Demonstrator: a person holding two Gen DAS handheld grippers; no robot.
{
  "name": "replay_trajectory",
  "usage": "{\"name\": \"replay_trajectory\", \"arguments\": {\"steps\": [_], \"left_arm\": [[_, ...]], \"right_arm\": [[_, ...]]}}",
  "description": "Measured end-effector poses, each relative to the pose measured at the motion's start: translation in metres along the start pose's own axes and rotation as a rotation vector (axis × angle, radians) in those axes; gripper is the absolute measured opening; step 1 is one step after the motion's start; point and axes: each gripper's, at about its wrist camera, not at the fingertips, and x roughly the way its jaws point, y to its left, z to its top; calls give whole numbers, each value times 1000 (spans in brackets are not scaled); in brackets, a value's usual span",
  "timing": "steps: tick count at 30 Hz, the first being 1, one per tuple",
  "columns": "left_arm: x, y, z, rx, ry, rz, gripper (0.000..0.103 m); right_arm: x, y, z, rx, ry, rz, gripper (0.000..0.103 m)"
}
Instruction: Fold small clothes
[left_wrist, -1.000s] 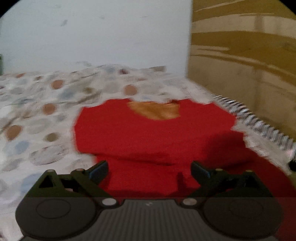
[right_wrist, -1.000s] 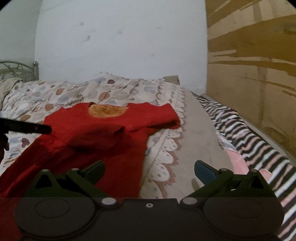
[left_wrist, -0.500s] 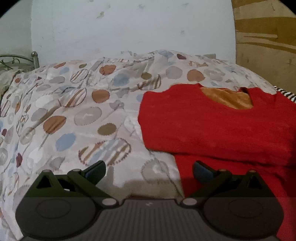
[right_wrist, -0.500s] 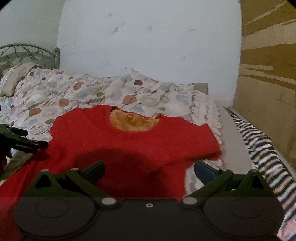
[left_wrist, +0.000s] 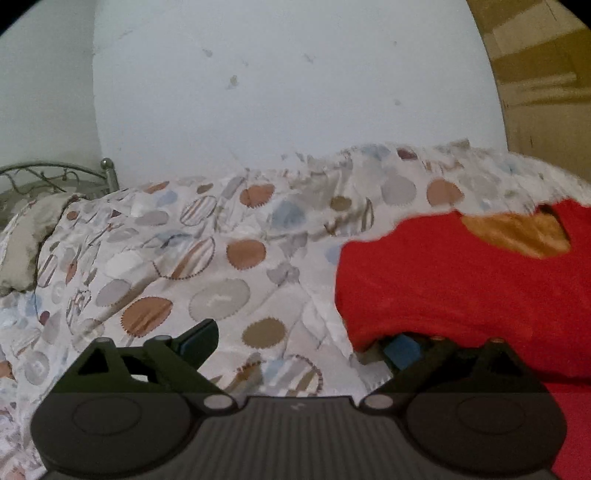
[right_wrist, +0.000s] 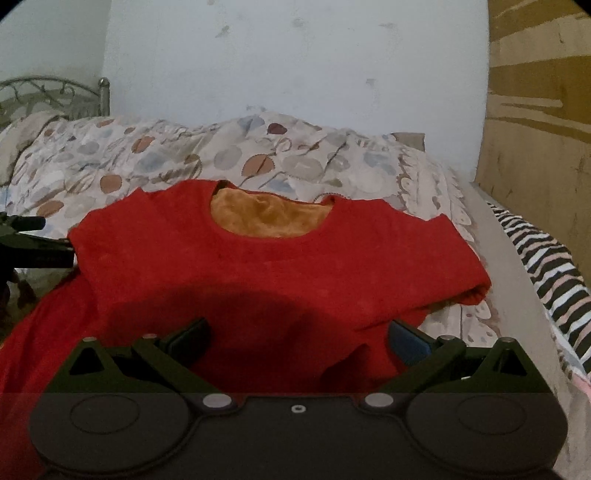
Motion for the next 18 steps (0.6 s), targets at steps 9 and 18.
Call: {"name": "replay_trajectory", "arguments": {"steps": [9, 18], "left_arm": [[14, 3, 14, -67, 2, -49, 63], [10, 11, -2, -136, 82, -108, 14]], "right_arm": [[4, -4, -6, 29, 14, 1, 103], [5, -4, -7, 31, 18, 3, 103]]}}
